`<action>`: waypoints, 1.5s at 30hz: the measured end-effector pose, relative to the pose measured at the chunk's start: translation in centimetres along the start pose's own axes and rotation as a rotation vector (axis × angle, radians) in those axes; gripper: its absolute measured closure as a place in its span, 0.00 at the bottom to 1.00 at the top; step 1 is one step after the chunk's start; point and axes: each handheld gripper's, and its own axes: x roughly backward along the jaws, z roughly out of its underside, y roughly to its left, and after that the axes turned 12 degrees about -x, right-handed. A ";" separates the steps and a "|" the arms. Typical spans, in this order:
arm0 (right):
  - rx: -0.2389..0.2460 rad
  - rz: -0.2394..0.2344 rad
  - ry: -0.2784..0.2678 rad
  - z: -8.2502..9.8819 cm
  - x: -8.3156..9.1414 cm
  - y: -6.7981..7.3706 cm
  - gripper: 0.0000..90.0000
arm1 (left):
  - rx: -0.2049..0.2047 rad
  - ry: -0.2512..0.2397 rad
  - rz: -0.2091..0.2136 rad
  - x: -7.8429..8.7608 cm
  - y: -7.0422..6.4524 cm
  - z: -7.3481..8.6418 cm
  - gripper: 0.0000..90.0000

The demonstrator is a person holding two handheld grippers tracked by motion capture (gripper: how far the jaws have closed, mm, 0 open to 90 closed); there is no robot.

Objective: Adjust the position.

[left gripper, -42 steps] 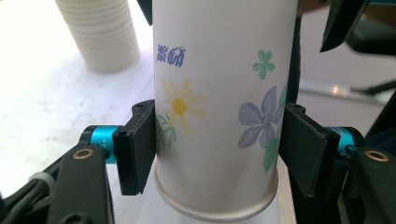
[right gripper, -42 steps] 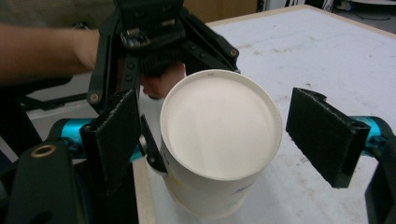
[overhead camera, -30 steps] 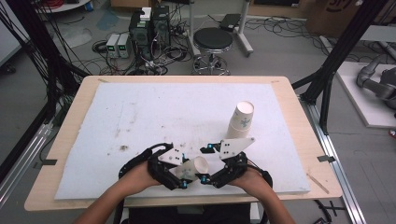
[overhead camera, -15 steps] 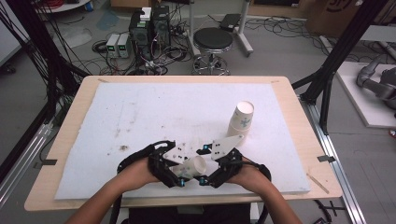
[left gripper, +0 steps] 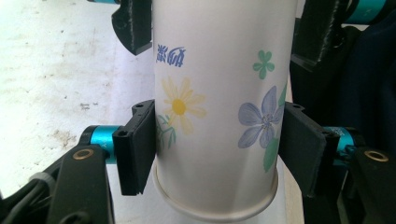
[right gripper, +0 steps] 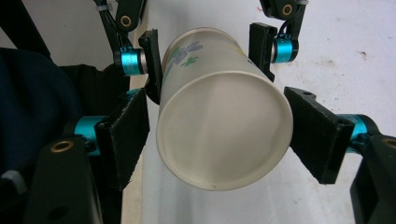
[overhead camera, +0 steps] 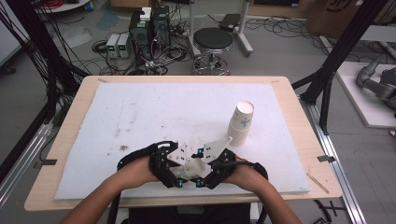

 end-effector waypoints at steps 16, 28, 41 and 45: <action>0.026 -0.019 0.012 0.2 0.3 0.0 0.39 | -0.032 -0.076 0.007 -0.2 -0.2 0.8 0.29; -0.029 -0.026 -0.061 1.5 2.0 -0.7 0.39 | 0.114 -0.375 -0.096 1.5 -0.7 4.9 0.19; -0.088 -0.024 -0.204 3.3 3.0 -0.6 0.39 | 0.236 -0.665 -0.193 1.7 -1.7 7.4 0.19; -0.113 -0.034 -0.253 4.0 3.2 -0.6 0.39 | 0.233 -0.697 -0.193 1.5 -1.9 7.4 0.19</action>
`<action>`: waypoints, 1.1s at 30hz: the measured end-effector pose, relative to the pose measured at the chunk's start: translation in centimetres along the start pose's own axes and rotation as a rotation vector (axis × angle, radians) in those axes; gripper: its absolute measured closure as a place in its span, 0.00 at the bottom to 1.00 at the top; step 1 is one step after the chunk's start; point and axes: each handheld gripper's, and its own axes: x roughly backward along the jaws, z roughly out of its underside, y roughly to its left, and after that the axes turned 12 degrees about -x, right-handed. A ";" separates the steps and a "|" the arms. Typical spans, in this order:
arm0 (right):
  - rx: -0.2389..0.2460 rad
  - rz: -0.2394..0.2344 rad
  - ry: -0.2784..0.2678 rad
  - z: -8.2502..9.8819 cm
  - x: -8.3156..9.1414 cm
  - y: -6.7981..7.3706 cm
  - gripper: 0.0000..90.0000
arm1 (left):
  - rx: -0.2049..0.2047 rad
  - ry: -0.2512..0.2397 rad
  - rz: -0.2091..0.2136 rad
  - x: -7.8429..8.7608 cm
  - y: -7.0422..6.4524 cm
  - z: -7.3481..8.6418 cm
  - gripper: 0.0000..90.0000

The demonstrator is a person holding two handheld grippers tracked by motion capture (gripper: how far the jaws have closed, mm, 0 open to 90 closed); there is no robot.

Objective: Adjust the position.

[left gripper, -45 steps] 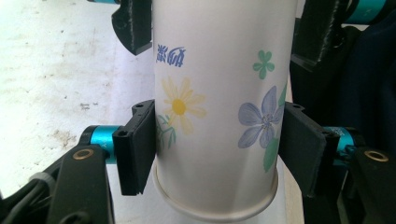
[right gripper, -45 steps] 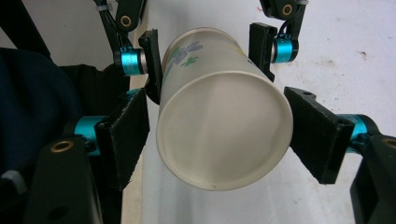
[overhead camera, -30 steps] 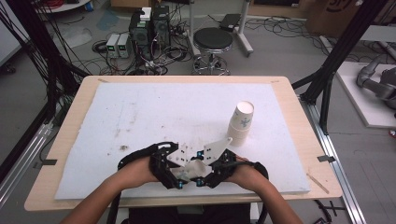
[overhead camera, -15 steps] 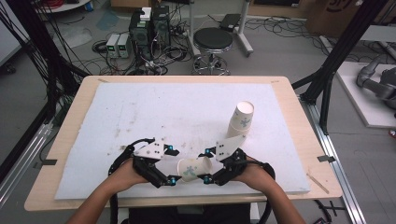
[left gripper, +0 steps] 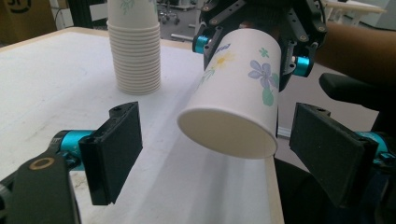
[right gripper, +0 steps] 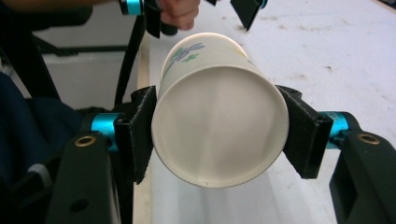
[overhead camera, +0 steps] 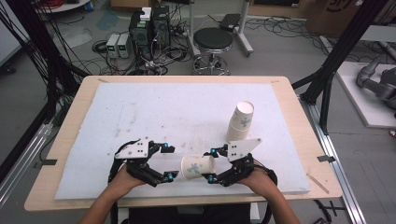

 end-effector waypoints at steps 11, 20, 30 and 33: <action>-0.020 -0.021 -0.060 0.4 0.4 0.0 0.39 | -0.011 -0.003 0.041 -1.7 -0.3 0.0 0.19; -0.018 -0.029 -0.061 0.4 0.5 0.0 0.41 | -0.012 0.007 0.054 -2.1 -0.3 0.1 0.19; -0.006 -0.036 -0.076 0.3 0.6 0.1 0.41 | -0.016 -0.019 0.073 -3.1 -0.6 0.6 0.19; -0.012 -0.044 -0.090 0.3 0.7 0.0 0.41 | -0.018 -0.026 0.075 -3.5 -0.6 0.7 0.19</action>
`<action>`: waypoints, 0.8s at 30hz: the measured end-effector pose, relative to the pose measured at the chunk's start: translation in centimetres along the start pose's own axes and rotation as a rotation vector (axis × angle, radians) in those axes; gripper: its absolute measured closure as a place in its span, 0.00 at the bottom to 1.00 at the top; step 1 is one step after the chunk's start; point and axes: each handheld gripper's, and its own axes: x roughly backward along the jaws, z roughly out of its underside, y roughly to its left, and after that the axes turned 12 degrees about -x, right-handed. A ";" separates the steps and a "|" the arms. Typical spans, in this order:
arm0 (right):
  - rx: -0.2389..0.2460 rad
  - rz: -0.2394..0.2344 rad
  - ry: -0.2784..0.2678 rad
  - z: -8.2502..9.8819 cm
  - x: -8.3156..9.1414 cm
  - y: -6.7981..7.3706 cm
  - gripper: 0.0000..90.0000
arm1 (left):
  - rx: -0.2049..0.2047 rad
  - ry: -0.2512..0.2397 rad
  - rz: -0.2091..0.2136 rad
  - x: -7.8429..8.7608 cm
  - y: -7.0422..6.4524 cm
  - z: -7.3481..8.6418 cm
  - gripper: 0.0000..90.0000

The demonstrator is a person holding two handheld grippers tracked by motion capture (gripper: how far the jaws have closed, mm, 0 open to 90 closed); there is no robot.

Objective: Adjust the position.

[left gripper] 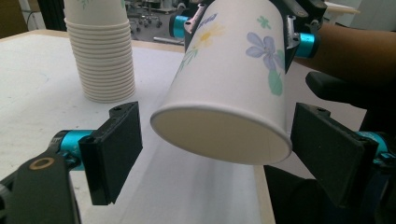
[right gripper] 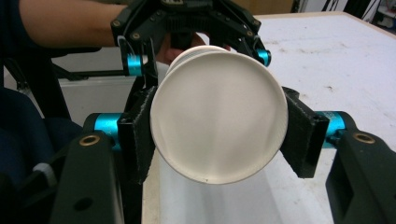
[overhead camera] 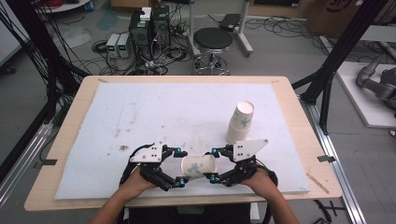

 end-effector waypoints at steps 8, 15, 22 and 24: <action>-0.018 -0.027 -0.027 0.2 0.0 -0.1 0.42 | -0.015 -0.031 0.015 -0.4 -0.1 -0.1 0.19; -0.028 -0.041 -0.031 0.2 0.0 -0.1 0.42 | -0.031 -0.038 0.017 -0.3 -0.2 -0.1 0.28; -0.046 -0.046 -0.026 0.2 0.0 -0.3 0.41 | -0.022 -0.023 0.020 0.0 -0.1 -0.4 0.31; -0.057 -0.045 -0.017 0.2 -0.1 -0.4 0.41 | -0.014 -0.020 0.019 0.0 -0.1 -0.5 0.31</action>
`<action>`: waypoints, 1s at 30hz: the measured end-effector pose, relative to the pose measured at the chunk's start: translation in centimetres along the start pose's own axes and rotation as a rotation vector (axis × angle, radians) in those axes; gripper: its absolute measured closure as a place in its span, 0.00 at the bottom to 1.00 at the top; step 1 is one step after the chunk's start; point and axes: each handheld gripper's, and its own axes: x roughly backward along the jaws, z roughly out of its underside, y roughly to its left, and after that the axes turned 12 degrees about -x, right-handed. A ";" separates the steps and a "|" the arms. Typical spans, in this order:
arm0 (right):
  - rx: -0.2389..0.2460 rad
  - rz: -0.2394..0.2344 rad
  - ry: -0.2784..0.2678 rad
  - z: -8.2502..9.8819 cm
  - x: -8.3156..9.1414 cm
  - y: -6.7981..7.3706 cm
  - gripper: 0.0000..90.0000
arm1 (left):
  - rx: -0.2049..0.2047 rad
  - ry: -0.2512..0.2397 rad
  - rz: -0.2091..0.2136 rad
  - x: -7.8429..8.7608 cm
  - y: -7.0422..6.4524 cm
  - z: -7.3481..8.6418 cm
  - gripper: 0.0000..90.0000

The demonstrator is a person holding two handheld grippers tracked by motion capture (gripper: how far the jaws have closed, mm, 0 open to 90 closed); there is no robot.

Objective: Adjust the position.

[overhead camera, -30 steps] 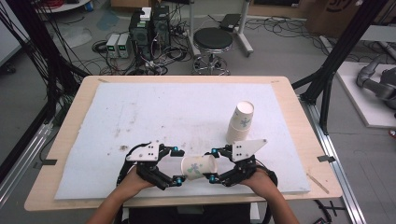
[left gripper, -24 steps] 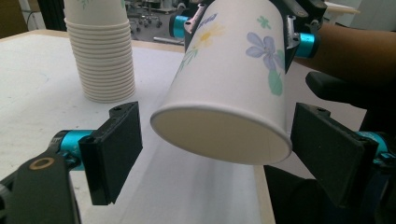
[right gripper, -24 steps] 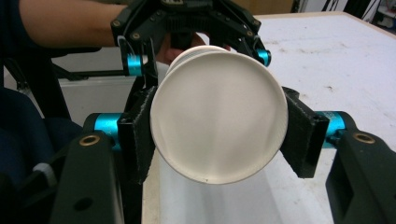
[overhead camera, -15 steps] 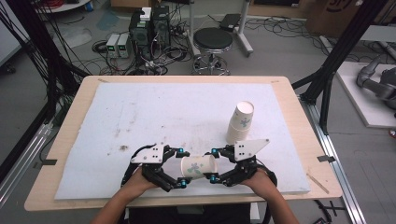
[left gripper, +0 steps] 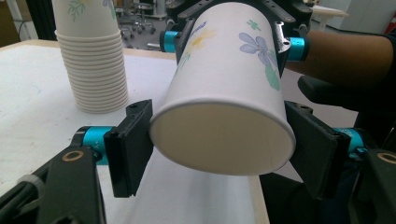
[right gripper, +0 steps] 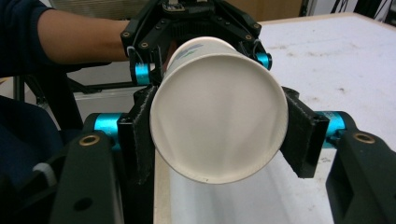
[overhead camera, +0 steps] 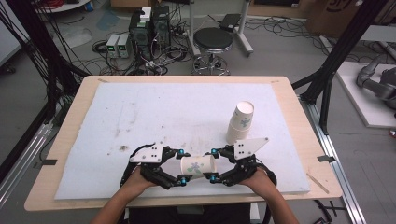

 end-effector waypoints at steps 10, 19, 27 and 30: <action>-0.009 0.044 -0.005 -0.6 0.0 0.4 0.22 | 0.021 0.109 0.016 0.2 0.2 -1.1 0.33; 0.052 0.104 0.115 -1.9 -0.5 0.9 0.22 | -0.015 0.330 0.005 0.2 0.7 -3.2 0.33; 0.130 0.166 0.264 -3.0 -1.8 1.1 0.22 | -0.037 0.502 0.030 -0.5 1.2 -4.7 0.33; 0.145 0.172 0.287 -3.3 -2.2 1.2 0.22 | -0.032 0.539 0.032 -0.6 1.3 -5.0 0.33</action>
